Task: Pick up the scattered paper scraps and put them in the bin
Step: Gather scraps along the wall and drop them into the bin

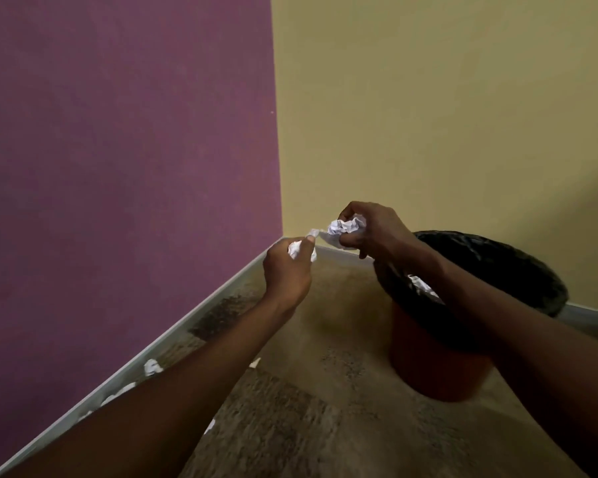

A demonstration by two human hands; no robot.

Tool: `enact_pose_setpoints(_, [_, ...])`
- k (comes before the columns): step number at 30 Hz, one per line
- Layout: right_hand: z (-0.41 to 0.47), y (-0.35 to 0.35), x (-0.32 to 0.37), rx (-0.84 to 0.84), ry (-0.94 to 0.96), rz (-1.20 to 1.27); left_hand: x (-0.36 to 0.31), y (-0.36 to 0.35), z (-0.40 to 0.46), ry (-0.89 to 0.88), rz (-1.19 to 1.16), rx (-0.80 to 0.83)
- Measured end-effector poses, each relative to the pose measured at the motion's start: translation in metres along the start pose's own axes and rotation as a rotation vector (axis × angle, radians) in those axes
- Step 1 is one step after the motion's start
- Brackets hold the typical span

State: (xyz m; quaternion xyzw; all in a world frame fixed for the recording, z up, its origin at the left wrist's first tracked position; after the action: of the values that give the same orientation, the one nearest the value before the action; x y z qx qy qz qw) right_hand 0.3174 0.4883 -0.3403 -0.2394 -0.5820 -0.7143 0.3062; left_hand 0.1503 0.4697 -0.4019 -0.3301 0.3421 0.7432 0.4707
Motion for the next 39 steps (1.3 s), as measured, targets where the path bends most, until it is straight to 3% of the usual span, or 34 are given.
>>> enact_pose_setpoints(7, [-0.013,0.069,-0.053,-0.278,-0.150,-0.171,-0.040,-0.096,0.010,0.011,-0.155,0.136])
enact_pose_setpoints(11, [-0.015,0.088,-0.090,-0.388,-0.256,-0.207,-0.059,-0.159,0.002,0.160,-0.219,0.218])
enact_pose_setpoints(13, [-0.016,0.092,-0.112,-0.341,-0.335,-0.236,-0.064,-0.187,-0.004,0.301,-0.322,0.385])
enact_pose_setpoints(15, [-0.022,0.091,-0.131,-0.166,-0.463,-0.254,-0.069,-0.203,-0.011,0.513,-0.559,0.580])
enact_pose_setpoints(17, [-0.029,0.093,-0.142,-0.063,-0.543,-0.288,-0.066,-0.209,-0.013,0.635,-0.654,0.637])
enact_pose_setpoints(24, [-0.025,0.094,-0.143,-0.206,-0.501,-0.313,-0.050,-0.185,-0.013,0.696,-0.912,0.461])
enact_pose_setpoints(29, [-0.015,0.073,-0.114,-0.305,-0.337,-0.331,-0.042,-0.151,-0.011,0.655,-1.010,0.400])
enact_pose_setpoints(33, [-0.007,0.040,-0.082,-0.345,-0.183,-0.286,-0.030,-0.113,-0.010,0.649,-0.951,0.306])
enact_pose_setpoints(39, [-0.002,-0.029,-0.043,-0.282,0.027,-0.218,0.021,-0.038,-0.029,0.658,-0.682,0.116])
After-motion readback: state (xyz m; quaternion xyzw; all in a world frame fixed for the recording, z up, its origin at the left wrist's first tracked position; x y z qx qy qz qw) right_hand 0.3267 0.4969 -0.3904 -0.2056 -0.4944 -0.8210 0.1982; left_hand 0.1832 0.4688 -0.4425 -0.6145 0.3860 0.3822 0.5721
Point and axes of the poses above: each hand's wrist, its own z-axis towards the middle knuckle, its own y-axis out of the back of the hand, x = y × z, the point moved 2 cm from there along z, towards the middle knuckle, and after that the axes turned 11 degrees about -y, right-handed, at the moved point
